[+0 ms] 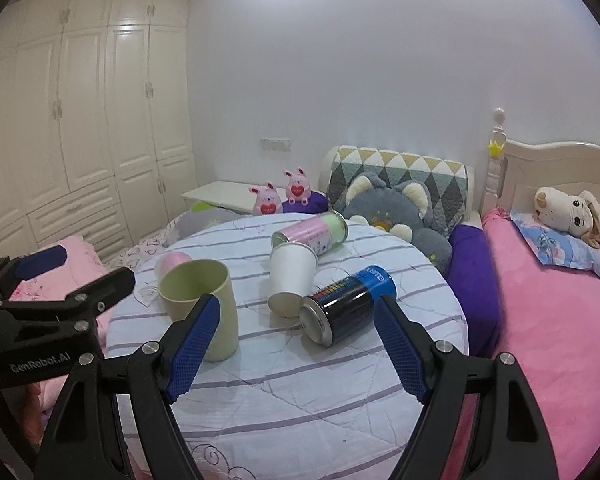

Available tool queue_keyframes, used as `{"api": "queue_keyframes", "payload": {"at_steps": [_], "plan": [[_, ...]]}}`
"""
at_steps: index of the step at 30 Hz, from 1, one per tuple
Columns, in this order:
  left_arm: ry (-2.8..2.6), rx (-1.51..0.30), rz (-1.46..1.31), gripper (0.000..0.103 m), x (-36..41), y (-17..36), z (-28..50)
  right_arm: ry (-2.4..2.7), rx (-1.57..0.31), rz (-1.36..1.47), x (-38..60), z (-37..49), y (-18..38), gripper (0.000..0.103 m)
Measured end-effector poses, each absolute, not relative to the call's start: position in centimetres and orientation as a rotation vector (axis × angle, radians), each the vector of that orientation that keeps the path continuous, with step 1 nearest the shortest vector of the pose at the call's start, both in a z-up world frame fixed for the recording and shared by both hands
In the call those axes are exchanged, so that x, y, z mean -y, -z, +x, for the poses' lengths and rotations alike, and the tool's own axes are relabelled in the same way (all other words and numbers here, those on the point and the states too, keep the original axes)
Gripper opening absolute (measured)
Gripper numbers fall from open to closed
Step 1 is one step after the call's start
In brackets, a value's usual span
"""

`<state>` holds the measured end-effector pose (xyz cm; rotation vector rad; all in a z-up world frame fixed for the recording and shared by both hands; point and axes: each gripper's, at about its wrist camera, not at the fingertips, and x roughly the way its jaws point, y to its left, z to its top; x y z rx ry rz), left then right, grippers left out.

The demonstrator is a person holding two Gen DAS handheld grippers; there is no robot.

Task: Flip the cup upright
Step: 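Withdraw the right tool back from the upright green mug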

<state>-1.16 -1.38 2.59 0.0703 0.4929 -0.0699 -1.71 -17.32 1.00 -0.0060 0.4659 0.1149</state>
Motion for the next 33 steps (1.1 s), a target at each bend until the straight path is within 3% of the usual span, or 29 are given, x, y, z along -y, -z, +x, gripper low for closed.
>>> {"api": "queue_keyframes", "payload": {"at_steps": [33], "plan": [[0.068,-0.481,0.021,0.103,-0.1,-3.6,-2.5,-0.117,-0.418,-0.041,16.0,-3.6,-2.1,0.081]]}}
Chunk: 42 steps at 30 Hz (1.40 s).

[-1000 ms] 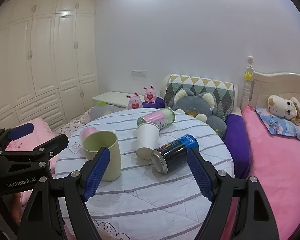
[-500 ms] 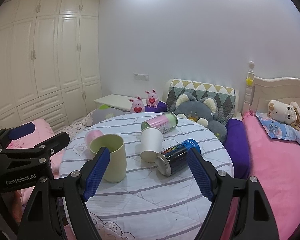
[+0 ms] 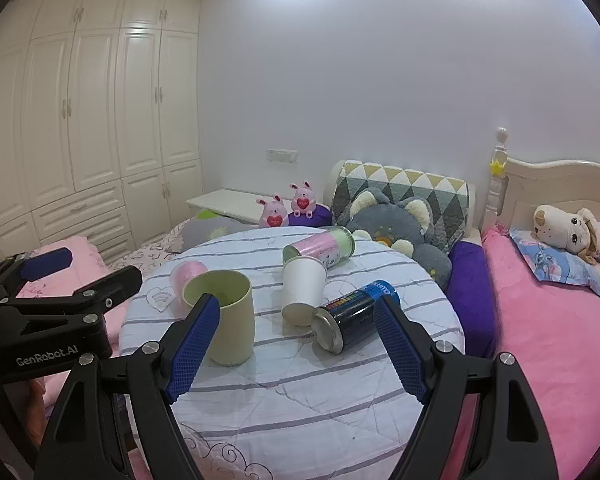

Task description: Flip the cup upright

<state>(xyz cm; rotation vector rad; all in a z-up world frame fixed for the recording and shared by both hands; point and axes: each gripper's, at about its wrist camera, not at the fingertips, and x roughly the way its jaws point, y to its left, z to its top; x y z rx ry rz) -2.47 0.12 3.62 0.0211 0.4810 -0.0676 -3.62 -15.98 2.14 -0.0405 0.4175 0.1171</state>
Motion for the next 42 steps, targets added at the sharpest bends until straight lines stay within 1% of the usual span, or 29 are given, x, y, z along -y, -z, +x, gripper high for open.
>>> {"api": "queue_keyframes", "payload": {"at_steps": [15,42], "plan": [[0.056,-0.478,0.024,0.103,-0.5,-3.1,-2.2,-0.122,-0.361,-0.045,15.3,-3.7,-2.6,0.081],[0.065,-0.48,0.048,0.103,0.5,-3.1,-1.8,-0.116,-0.363,-0.047,15.4,-4.0,-2.8,0.081]]}}
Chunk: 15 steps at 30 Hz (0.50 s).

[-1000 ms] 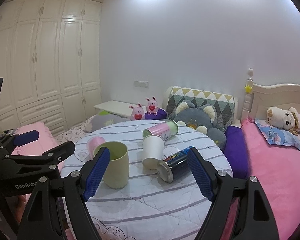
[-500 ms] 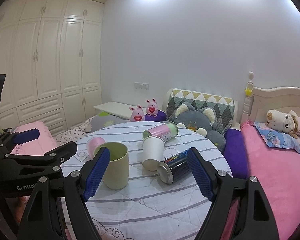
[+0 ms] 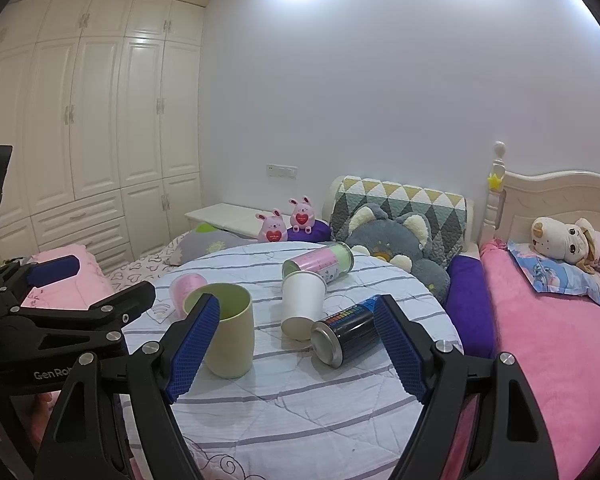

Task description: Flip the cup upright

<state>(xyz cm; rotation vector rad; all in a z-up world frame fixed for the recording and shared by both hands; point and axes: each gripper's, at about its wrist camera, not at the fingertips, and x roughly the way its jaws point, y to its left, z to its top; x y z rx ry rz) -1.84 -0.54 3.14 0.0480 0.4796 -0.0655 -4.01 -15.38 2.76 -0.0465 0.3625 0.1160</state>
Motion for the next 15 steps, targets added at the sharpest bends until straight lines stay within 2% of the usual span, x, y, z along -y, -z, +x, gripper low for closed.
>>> {"api": "queue_keyframes", "payload": {"at_steps": [15], "plan": [[0.055,-0.479,0.06,0.103,0.89,-2.98,-1.81,-0.118,-0.373,-0.042,15.72,-3.61,-2.46,0.081]]}}
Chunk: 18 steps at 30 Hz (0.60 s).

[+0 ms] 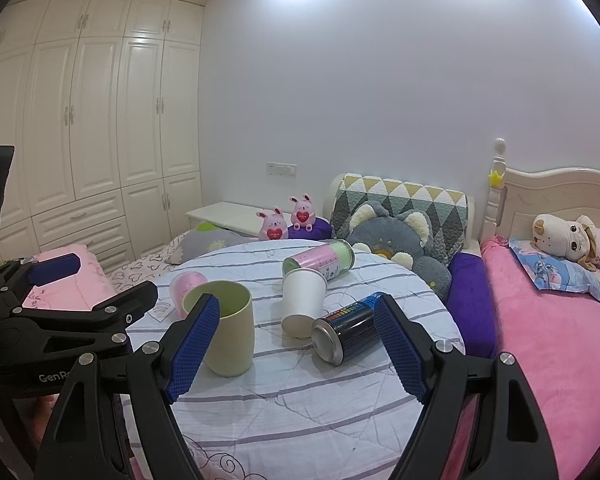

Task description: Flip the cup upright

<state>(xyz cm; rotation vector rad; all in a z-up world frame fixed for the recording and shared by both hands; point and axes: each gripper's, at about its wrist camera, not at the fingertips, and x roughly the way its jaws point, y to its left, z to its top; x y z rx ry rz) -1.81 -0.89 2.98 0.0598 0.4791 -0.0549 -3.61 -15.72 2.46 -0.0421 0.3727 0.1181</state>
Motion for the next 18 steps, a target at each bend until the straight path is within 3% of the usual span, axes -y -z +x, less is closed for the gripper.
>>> {"api": "queue_keyframes", "payload": {"at_steps": [18], "plan": [[0.05,-0.48,0.068,0.103,0.83,-2.68,-1.53,-0.116,-0.379,-0.04,15.8,-3.45,-2.09,0.081]]}}
